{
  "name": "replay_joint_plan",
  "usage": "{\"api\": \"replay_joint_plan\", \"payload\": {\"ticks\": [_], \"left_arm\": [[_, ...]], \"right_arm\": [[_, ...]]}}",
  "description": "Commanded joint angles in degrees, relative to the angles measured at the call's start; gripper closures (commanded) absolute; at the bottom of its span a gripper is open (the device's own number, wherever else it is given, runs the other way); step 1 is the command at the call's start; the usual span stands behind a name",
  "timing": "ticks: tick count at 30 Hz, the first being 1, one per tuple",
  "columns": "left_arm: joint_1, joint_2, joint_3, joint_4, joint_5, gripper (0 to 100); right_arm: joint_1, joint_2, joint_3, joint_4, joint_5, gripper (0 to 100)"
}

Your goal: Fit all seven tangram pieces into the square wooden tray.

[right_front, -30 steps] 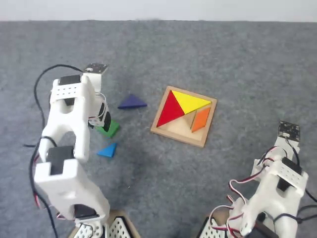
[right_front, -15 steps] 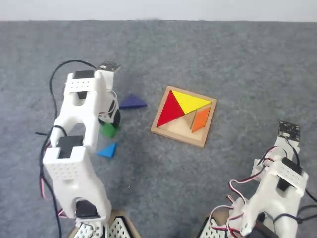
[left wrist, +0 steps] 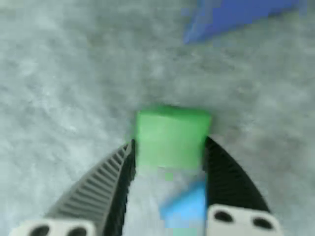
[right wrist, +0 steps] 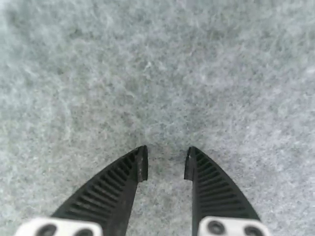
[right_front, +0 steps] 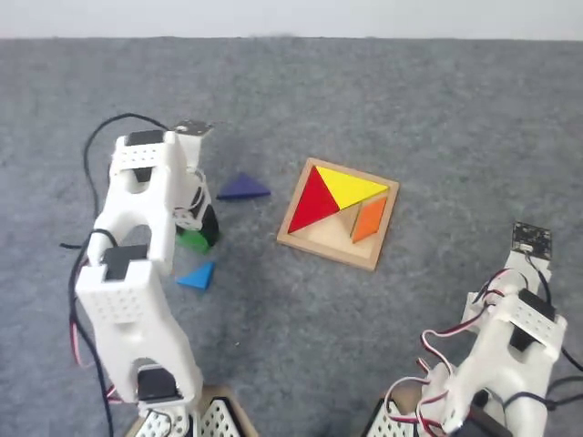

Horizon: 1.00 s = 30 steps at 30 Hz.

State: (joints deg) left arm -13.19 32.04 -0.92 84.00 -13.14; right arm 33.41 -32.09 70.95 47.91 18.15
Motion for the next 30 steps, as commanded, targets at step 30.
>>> {"api": "replay_joint_plan", "payload": {"ticks": [30], "left_arm": [[27.25, -17.49, -1.71, 3.43, 6.51, 99]], "right_arm": [[-0.92, -0.57, 0.09, -0.66, 0.35, 87.2]]}}
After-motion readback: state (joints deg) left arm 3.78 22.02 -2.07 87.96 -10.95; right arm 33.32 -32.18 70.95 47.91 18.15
